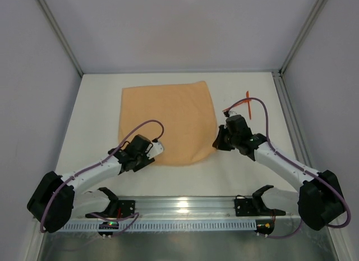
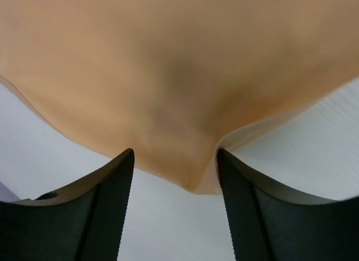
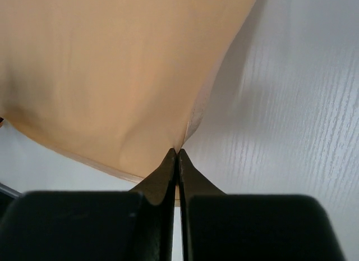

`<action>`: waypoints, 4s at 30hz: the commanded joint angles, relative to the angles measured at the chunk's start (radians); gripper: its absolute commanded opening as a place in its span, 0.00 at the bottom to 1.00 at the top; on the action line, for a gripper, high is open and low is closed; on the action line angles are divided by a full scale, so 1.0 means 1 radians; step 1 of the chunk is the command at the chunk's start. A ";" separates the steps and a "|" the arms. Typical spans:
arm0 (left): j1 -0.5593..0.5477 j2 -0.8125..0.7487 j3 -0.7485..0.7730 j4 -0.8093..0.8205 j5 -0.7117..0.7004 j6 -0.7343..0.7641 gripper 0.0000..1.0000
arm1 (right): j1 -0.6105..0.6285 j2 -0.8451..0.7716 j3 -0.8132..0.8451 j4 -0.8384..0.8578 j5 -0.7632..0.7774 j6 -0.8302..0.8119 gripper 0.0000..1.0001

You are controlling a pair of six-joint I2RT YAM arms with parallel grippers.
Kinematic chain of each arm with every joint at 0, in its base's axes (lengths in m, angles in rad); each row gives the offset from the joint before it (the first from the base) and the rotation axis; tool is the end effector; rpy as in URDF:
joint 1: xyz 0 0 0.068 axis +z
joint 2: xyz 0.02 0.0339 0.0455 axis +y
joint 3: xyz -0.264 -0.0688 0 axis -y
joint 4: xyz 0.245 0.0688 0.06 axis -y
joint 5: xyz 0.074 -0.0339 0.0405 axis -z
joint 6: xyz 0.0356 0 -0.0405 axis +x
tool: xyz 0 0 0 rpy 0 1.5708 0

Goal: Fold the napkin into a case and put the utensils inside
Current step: Smooth out the napkin at the center of the board, then pick up the flattened napkin from the center of the board, then fold and flatten the napkin at the center of the board.

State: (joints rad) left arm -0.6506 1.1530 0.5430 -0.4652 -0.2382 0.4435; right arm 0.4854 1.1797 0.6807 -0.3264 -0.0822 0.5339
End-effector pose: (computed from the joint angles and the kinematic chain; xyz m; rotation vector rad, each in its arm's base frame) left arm 0.1640 -0.1143 0.1681 1.2927 2.2748 0.2429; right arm 0.2087 0.1134 0.2126 0.0202 2.4717 0.5601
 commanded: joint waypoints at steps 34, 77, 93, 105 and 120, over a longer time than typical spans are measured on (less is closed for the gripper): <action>0.236 -0.240 -0.051 -0.160 -0.225 0.182 0.61 | -0.001 -0.207 0.039 -0.142 0.038 -0.049 0.03; 0.175 -0.185 -0.195 -0.099 0.114 0.397 0.28 | -0.041 -0.193 -0.190 -0.068 0.024 -0.025 0.03; 0.178 -0.283 -0.037 -0.249 -0.088 0.189 0.00 | -0.041 -0.178 -0.064 -0.196 0.013 -0.092 0.03; 0.178 -0.548 0.290 -0.851 0.007 0.146 0.00 | 0.016 -0.330 0.049 -0.521 -0.060 -0.049 0.03; 0.201 -0.341 0.342 -0.556 -0.171 0.109 0.00 | 0.018 -0.078 0.283 -0.535 -0.106 -0.135 0.03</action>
State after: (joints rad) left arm -0.4671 0.6868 0.8803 -1.2179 -0.3233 0.5713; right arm 0.5568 0.9306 0.9306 -0.9607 -0.1524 0.4786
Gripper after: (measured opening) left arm 0.008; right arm 0.035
